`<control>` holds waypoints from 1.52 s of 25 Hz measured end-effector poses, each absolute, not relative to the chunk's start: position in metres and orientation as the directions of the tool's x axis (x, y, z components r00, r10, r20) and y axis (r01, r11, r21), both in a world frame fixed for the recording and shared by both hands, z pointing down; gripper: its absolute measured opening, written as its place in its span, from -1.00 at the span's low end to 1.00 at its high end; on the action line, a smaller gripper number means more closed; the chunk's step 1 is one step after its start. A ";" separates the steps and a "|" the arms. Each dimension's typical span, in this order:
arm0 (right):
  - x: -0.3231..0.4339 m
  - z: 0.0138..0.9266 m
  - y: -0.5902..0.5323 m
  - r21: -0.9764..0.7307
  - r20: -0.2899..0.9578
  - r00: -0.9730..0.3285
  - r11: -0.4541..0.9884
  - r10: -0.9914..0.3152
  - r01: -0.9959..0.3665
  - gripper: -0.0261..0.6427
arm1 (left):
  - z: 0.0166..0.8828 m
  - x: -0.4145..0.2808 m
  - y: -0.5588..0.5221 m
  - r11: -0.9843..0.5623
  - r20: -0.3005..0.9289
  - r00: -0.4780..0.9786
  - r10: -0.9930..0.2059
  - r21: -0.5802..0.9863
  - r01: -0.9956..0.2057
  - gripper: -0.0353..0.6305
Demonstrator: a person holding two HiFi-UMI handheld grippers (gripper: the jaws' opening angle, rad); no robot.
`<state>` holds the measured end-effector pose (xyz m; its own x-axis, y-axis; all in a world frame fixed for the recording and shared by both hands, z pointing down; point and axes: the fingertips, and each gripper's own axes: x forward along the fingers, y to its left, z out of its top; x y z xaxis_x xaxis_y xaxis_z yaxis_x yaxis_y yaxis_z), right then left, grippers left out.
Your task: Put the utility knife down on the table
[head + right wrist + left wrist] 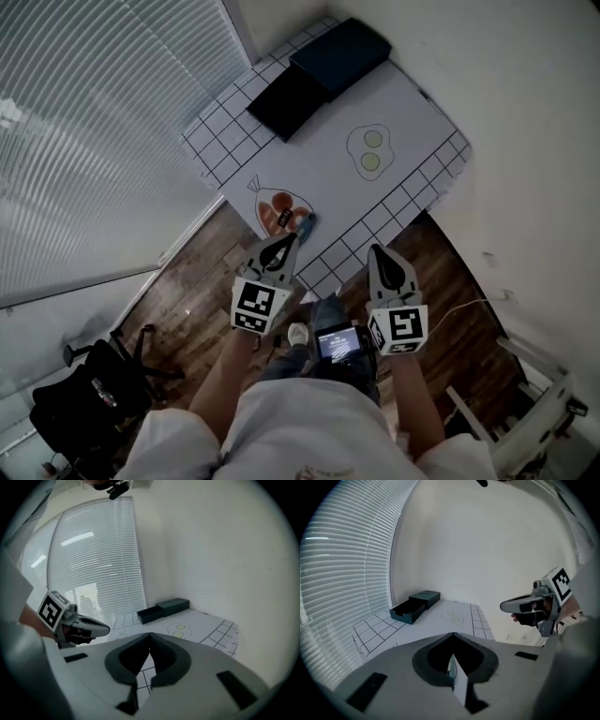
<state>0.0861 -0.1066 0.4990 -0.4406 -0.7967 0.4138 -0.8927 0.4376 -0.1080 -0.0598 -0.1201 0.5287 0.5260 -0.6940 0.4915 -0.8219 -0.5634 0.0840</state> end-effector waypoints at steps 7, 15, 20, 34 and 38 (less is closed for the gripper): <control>0.101 0.468 -0.106 -0.069 0.381 -0.402 0.408 -0.833 -0.911 -0.90 | 0.471 -0.063 -0.121 -0.580 0.364 0.574 -0.733 0.105 -0.808 -0.87; 0.124 0.435 -0.098 -0.059 0.357 -0.332 0.333 -0.873 -0.941 -0.90 | 0.417 -0.079 -0.123 -0.554 0.276 0.548 -0.790 0.064 -0.830 -0.87; 0.128 0.419 -0.093 -0.077 0.337 -0.328 0.322 -0.882 -0.944 -0.90 | 0.381 -0.092 -0.115 -0.524 0.201 0.531 -0.824 0.090 -0.847 -0.87; 0.095 0.350 -0.097 -0.055 0.210 -0.416 0.414 -0.885 -0.909 -0.90 | 0.325 -0.099 -0.092 -0.503 0.072 0.507 -0.859 0.063 -0.862 -0.87; 0.088 0.340 -0.103 -0.047 0.192 -0.434 0.434 -0.880 -0.900 -0.90 | 0.318 -0.107 -0.091 -0.476 0.057 0.480 -0.875 0.071 -0.876 -0.87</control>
<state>0.0877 -0.1029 0.3405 -0.4340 -0.8803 0.1917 -0.8999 0.4336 -0.0465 -0.1066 -0.0911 0.3185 0.4804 -0.8752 0.0566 -0.8763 -0.4765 0.0711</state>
